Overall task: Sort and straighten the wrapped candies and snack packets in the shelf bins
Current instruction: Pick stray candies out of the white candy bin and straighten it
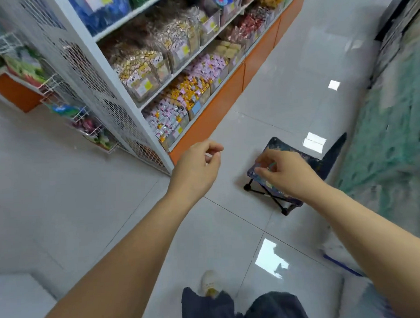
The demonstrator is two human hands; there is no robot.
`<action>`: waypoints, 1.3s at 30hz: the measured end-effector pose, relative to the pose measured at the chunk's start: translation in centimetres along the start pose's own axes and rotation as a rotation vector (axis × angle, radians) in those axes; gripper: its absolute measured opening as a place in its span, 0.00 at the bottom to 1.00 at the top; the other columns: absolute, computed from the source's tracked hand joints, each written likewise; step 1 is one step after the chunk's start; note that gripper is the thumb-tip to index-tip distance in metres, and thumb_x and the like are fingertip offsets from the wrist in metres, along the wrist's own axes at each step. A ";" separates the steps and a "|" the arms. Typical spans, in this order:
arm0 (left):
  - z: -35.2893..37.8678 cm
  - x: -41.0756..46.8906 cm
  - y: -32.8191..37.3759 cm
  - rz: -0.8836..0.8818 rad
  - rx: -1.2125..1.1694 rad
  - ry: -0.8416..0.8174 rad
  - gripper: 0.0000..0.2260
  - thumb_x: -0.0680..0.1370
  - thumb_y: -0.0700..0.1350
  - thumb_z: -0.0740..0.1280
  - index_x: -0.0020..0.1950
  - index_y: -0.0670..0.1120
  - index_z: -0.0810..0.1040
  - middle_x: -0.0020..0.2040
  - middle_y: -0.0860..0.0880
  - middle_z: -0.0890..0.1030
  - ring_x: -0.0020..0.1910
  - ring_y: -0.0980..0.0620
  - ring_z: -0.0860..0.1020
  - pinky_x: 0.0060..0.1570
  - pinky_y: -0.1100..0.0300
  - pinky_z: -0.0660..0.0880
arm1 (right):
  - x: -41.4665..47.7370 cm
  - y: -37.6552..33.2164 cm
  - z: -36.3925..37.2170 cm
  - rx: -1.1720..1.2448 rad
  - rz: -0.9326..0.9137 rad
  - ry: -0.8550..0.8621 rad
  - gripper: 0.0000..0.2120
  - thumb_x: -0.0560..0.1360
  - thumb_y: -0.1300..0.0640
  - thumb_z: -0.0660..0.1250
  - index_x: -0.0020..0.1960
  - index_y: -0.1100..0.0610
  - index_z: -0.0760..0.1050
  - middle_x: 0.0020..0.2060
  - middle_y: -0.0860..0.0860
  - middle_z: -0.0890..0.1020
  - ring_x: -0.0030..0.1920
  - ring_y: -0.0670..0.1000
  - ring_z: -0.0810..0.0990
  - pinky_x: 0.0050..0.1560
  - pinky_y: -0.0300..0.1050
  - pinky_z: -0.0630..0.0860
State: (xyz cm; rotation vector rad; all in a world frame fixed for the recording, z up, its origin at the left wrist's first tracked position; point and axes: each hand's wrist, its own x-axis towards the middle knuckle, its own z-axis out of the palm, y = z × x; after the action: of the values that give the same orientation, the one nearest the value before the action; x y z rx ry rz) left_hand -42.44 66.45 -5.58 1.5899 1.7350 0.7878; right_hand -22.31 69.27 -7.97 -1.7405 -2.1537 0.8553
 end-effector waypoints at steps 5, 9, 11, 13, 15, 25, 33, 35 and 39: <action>-0.1 9.2 0.3 0.056 0.003 -0.081 0.06 0.79 0.44 0.62 0.50 0.55 0.75 0.48 0.58 0.78 0.47 0.58 0.76 0.49 0.60 0.74 | 6.8 0.8 -1.3 0.057 0.079 0.052 0.08 0.75 0.51 0.66 0.53 0.50 0.77 0.38 0.36 0.76 0.39 0.41 0.77 0.46 0.47 0.77; 1.1 16.2 0.4 0.080 0.030 -0.130 0.06 0.78 0.45 0.63 0.49 0.57 0.75 0.43 0.60 0.77 0.45 0.59 0.77 0.45 0.61 0.74 | 13.0 2.1 -2.8 0.088 0.111 0.059 0.08 0.75 0.52 0.65 0.53 0.51 0.76 0.40 0.39 0.78 0.40 0.43 0.78 0.46 0.46 0.76; 1.5 20.2 0.7 0.079 0.033 -0.138 0.06 0.79 0.44 0.62 0.50 0.56 0.75 0.43 0.60 0.77 0.45 0.59 0.77 0.44 0.62 0.73 | 16.9 3.0 -4.0 0.108 0.117 0.068 0.08 0.75 0.52 0.65 0.54 0.51 0.76 0.42 0.42 0.78 0.43 0.46 0.79 0.47 0.46 0.76; 1.6 24.0 1.2 0.065 0.030 -0.134 0.06 0.79 0.44 0.62 0.50 0.56 0.75 0.45 0.59 0.78 0.46 0.59 0.77 0.46 0.62 0.74 | 20.8 3.5 -5.2 0.108 0.118 0.064 0.09 0.76 0.52 0.65 0.54 0.51 0.77 0.42 0.42 0.78 0.43 0.47 0.78 0.47 0.45 0.76; 1.5 27.5 1.5 0.064 0.023 -0.142 0.06 0.79 0.44 0.62 0.50 0.55 0.74 0.45 0.59 0.77 0.45 0.61 0.76 0.45 0.64 0.74 | 24.5 3.6 -6.0 0.097 0.114 0.044 0.09 0.76 0.52 0.65 0.55 0.51 0.76 0.43 0.42 0.78 0.43 0.47 0.78 0.46 0.45 0.75; 1.9 44.6 0.1 0.055 0.044 -0.205 0.08 0.79 0.43 0.62 0.54 0.51 0.77 0.34 0.60 0.72 0.36 0.63 0.73 0.35 0.71 0.67 | 41.3 4.1 -8.2 0.050 0.125 0.036 0.06 0.74 0.56 0.63 0.40 0.48 0.77 0.36 0.42 0.80 0.39 0.46 0.78 0.44 0.49 0.77; 2.4 60.1 3.1 0.134 0.085 -0.331 0.08 0.79 0.43 0.61 0.56 0.50 0.77 0.41 0.60 0.76 0.45 0.56 0.77 0.46 0.59 0.75 | 53.3 6.2 -13.3 0.098 0.235 0.144 0.06 0.75 0.56 0.63 0.41 0.51 0.77 0.34 0.41 0.78 0.36 0.45 0.77 0.41 0.45 0.75; 3.1 63.2 4.0 0.149 0.089 -0.349 0.09 0.79 0.43 0.61 0.56 0.50 0.77 0.41 0.60 0.76 0.45 0.57 0.77 0.46 0.60 0.74 | 55.8 7.0 -14.4 0.116 0.243 0.161 0.06 0.75 0.56 0.63 0.40 0.52 0.77 0.33 0.41 0.78 0.36 0.43 0.76 0.40 0.43 0.74; 3.8 68.8 4.3 0.144 0.075 -0.326 0.09 0.79 0.42 0.62 0.56 0.49 0.78 0.46 0.60 0.75 0.46 0.58 0.76 0.49 0.63 0.72 | 62.1 8.4 -16.2 0.117 0.202 0.109 0.07 0.75 0.57 0.63 0.39 0.48 0.75 0.35 0.39 0.78 0.37 0.42 0.77 0.40 0.42 0.75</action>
State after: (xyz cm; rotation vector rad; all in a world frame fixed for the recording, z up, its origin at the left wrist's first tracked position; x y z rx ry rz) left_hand -40.65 135.38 -8.96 1.7961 1.4437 0.4992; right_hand -23.10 133.94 -10.46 -1.9201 -1.8445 0.8921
